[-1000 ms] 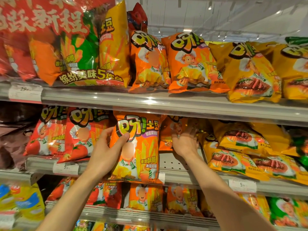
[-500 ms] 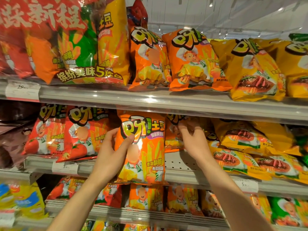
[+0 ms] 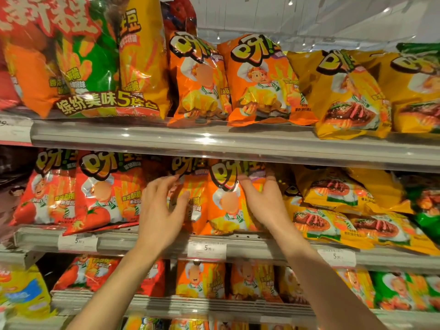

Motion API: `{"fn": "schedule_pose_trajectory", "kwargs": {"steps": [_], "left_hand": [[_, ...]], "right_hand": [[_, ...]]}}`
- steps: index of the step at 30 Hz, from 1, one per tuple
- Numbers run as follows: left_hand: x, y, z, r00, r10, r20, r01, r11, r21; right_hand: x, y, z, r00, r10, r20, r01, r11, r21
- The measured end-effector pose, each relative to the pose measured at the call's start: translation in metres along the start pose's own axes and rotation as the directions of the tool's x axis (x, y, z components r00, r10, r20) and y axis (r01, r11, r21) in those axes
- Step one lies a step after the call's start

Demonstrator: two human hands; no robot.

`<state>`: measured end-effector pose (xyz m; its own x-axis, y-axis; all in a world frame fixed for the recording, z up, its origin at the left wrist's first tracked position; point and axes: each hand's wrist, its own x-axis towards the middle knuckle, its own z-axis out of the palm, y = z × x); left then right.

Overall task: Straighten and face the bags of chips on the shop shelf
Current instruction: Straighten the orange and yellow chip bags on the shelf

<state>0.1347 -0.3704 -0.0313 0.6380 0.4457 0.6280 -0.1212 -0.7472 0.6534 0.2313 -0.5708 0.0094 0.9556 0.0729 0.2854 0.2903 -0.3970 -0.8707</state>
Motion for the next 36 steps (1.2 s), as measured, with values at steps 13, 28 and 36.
{"fn": "schedule_pose_trajectory", "kwargs": {"steps": [13, 28, 36], "left_hand": [[-0.010, -0.029, 0.022, 0.971, -0.046, 0.234, 0.008, 0.987, 0.160], [-0.015, -0.034, 0.013, 0.958, 0.008, 0.286, -0.041, 0.993, 0.112], [-0.053, -0.024, -0.017, 0.957, 0.080, 0.278, -0.050, 0.992, -0.112]], "right_hand": [[-0.038, 0.028, 0.034, 0.970, -0.244, 0.008, 0.232, 0.911, -0.340], [-0.043, 0.019, 0.006, 0.979, -0.160, 0.128, 0.189, 0.946, -0.264], [-0.091, 0.030, -0.015, 0.986, 0.021, 0.165, -0.016, 0.999, -0.036]]}}
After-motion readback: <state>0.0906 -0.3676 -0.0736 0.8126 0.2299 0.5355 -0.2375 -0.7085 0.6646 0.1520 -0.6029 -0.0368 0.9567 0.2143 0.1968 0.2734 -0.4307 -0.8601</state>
